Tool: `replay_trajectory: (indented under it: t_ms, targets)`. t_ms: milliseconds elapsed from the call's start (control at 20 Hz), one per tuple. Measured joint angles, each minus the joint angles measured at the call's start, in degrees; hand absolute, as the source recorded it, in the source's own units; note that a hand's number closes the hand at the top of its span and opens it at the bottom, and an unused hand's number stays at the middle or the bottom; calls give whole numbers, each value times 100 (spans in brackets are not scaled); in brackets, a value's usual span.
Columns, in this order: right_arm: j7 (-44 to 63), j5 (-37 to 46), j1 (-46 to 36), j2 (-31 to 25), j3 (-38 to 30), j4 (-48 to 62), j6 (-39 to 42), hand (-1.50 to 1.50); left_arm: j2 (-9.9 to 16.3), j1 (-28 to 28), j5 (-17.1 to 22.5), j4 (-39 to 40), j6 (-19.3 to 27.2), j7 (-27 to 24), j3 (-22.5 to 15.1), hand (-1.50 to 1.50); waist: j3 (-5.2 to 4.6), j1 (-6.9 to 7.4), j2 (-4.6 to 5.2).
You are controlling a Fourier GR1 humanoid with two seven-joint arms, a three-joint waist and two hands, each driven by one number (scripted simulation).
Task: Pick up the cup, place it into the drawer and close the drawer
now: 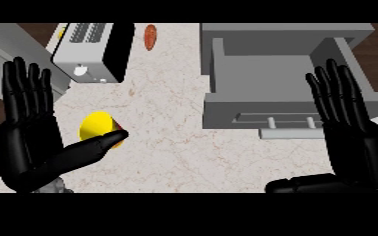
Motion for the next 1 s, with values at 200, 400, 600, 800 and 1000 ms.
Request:
replay_trajectory:
  t_ms: [200, 400, 600, 800, 1000]
  targets:
    - [171, -294, -171, -90, -221, 117, 129, -150, -64, -135, 27, 119, 502, 111, -165, -150, 7, 15, -19]
    - [258, -381, -183, -101, -288, 36, 176, -150, -76, -473, -60, 215, 692, 371, -111, -150, 11, 18, -27]
    - [207, -369, -190, -91, -307, 129, 234, -150, -93, -498, -44, 437, 909, 166, -264, -150, 11, 22, -30]
    - [77, -339, -134, -33, -284, 179, 261, -150, -95, -627, -89, 581, 1081, 264, -294, -150, 13, 21, -30]
    - [262, -385, -287, -48, -346, 123, 227, -150, -76, -550, 62, 696, 1058, 155, -177, -150, 12, 26, -31]
